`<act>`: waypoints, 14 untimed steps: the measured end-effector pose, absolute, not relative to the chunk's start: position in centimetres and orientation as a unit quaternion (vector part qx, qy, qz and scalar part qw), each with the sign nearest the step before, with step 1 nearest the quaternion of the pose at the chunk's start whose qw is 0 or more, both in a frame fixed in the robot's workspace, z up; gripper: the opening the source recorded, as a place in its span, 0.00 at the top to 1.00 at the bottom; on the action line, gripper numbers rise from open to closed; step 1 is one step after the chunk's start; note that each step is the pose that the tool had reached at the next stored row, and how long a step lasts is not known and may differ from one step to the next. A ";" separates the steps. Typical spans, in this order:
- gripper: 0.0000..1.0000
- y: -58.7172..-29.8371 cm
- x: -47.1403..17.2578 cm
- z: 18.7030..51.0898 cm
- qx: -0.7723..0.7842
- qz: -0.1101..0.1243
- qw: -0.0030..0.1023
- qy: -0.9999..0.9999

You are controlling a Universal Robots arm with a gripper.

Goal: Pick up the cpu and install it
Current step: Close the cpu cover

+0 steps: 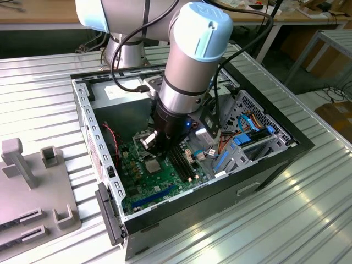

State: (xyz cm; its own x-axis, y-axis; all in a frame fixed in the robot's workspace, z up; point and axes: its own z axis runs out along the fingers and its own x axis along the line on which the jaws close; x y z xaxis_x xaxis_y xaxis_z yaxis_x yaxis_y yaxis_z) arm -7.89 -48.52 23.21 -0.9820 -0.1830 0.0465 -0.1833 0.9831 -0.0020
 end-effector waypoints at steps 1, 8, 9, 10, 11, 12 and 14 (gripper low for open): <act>0.89 -48.5 -7.7 23.2 0.098 0.003 0.023 -0.995; 0.89 -48.5 -7.3 23.7 0.122 0.003 0.023 -0.992; 0.89 -48.5 -7.3 23.9 0.122 0.003 0.023 -0.992; 0.89 -48.5 -7.3 24.0 0.123 0.004 0.023 -0.992; 0.89 -48.5 -7.3 24.1 0.123 0.003 0.023 -0.992; 0.89 -48.5 -7.3 24.1 0.125 0.003 0.023 -0.992; 0.89 -48.5 -7.2 24.1 0.136 0.004 0.023 -0.990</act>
